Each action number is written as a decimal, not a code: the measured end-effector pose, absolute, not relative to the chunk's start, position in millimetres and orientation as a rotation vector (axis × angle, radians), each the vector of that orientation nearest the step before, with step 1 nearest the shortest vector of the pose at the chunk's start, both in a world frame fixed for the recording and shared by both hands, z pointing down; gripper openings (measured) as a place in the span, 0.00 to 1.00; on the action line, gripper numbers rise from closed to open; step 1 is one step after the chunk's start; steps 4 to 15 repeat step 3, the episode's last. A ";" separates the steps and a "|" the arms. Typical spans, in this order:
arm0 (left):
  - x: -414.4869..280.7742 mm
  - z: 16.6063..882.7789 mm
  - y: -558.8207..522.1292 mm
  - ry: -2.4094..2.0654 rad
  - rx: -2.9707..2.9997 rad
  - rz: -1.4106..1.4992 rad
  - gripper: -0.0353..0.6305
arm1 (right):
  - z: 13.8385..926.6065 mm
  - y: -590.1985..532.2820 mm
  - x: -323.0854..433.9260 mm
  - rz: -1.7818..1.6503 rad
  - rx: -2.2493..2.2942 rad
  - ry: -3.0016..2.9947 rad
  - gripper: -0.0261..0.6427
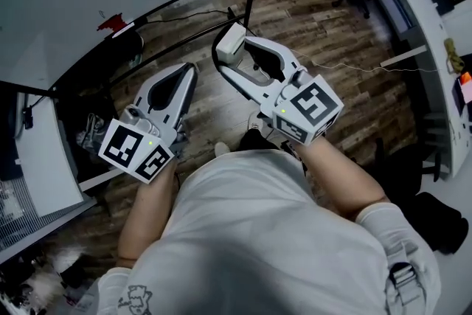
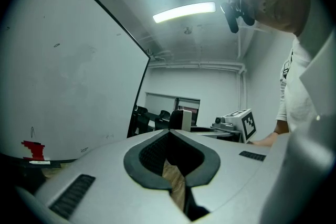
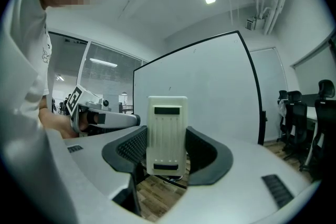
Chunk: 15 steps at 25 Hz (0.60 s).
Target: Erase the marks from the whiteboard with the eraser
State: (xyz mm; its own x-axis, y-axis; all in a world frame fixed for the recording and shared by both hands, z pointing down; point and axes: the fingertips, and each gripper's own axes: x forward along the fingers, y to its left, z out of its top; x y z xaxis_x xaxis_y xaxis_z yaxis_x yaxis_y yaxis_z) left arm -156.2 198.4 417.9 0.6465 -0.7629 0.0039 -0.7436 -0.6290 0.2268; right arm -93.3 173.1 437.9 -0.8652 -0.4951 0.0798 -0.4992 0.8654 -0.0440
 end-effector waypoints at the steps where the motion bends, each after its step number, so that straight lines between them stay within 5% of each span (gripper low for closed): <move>1: -158.5 417.8 200.1 -1.229 2.663 -0.136 0.06 | 439.2 175.0 -95.4 0.094 0.800 -2.967 0.39; 15: -163.5 417.9 204.0 -1.226 2.674 -0.136 0.06 | 441.3 179.1 -99.5 0.090 0.813 -2.963 0.39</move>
